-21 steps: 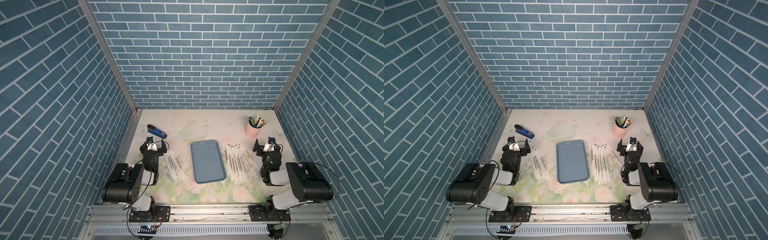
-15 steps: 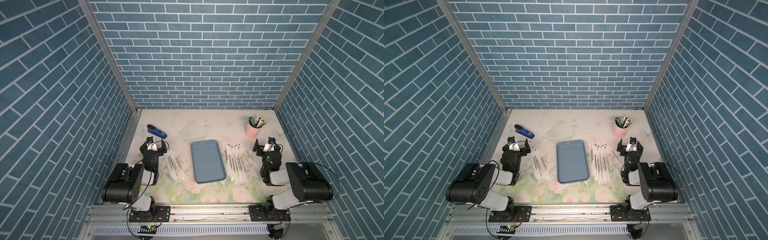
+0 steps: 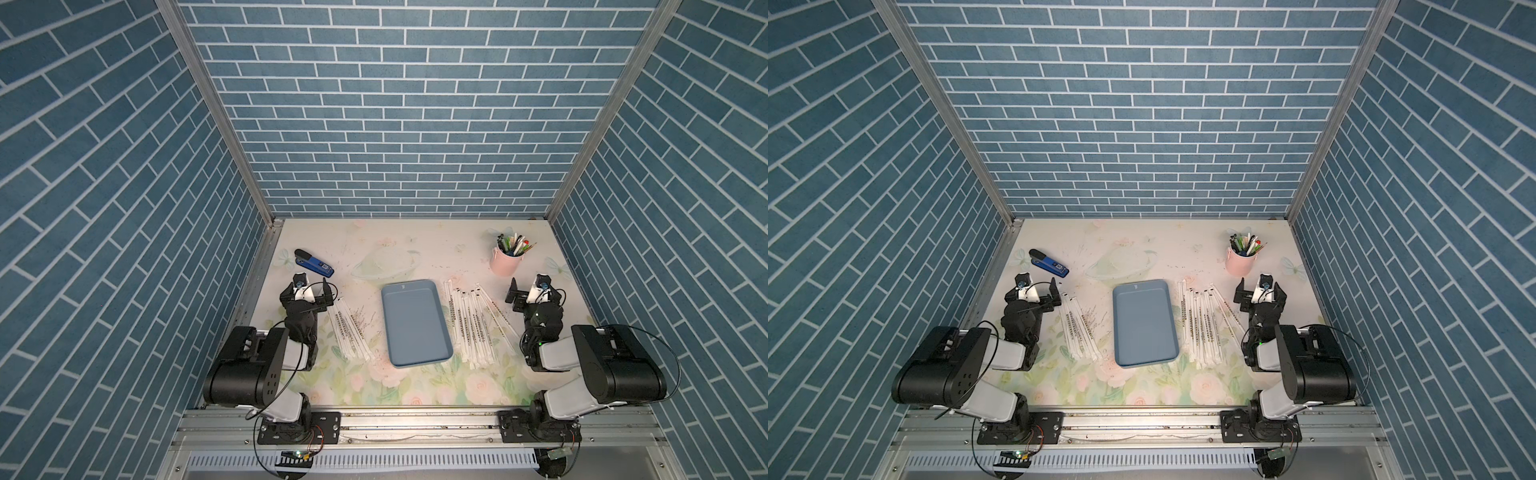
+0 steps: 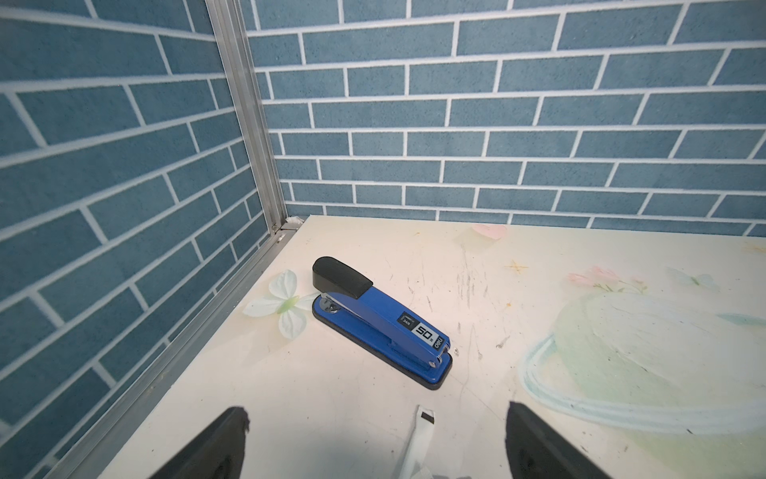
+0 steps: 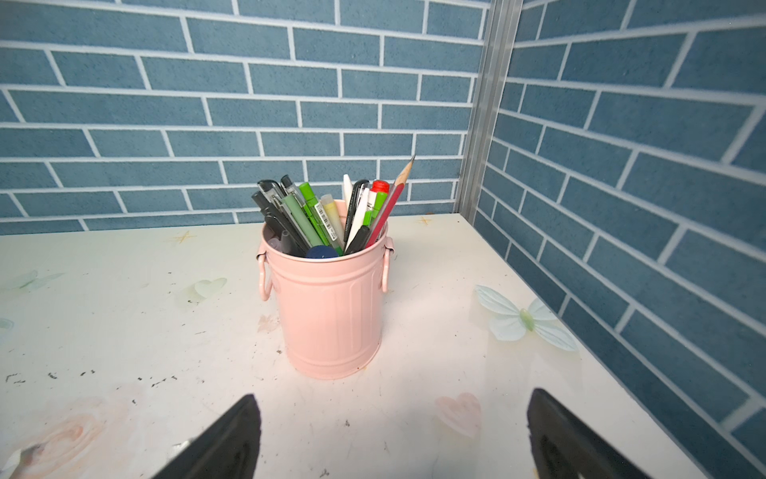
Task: Put the straws into the storage box
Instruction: Pick up the straw from the center of the board.
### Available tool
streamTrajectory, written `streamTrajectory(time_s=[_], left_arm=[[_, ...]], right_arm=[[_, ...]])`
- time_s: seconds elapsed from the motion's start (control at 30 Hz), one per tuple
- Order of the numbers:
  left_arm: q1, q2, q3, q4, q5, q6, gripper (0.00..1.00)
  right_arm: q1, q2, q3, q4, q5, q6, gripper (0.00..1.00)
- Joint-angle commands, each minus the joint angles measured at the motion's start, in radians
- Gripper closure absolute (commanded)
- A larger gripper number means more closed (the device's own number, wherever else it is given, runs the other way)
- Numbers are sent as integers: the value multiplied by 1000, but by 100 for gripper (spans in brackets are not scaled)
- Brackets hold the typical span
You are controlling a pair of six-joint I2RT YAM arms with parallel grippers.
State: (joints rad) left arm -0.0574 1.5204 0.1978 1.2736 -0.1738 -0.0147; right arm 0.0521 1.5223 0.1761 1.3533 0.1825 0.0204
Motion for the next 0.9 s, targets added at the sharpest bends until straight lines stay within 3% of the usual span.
streamTrajectory(time_s=[0.0,0.1,0.17,0.27,0.4,0.5,0.53,0.57,0.6,0.63,0.7,0.77,0.87], left_arm=[[7,-1,16,8,10,-4,0],[2,-12,20,-3,9,2,0],[-37,-88,87,-181,-28,36,0],[-122,-175,149,-326,-171,76,0],[-177,-298,198,-506,-260,-35,0],[-234,-403,228,-635,-328,-105,0],[-243,-432,251,-695,-358,-156,0],[-243,-454,270,-743,-377,-220,0],[-245,-482,292,-797,-395,-296,0],[-244,-512,306,-841,-407,-338,0],[-245,-575,309,-896,-448,-420,0],[-243,-627,364,-1070,-535,-542,0],[-222,-676,404,-1134,-488,-441,0]], right_arm=[[2,9,13,-11,-4,-12,0],[2,-41,23,-64,-22,-21,0],[10,-138,75,-233,-20,-35,0],[62,-274,152,-447,135,23,0],[197,-379,364,-911,378,134,0],[204,-403,497,-1197,224,287,0],[186,-416,497,-1206,98,365,0],[152,-428,476,-1160,-114,393,0],[126,-440,439,-1089,-281,455,6],[120,-444,417,-1039,-336,523,14],[124,-425,423,-1047,-385,600,29],[139,-393,477,-1212,-343,603,42],[152,-375,523,-1502,-224,564,59]])
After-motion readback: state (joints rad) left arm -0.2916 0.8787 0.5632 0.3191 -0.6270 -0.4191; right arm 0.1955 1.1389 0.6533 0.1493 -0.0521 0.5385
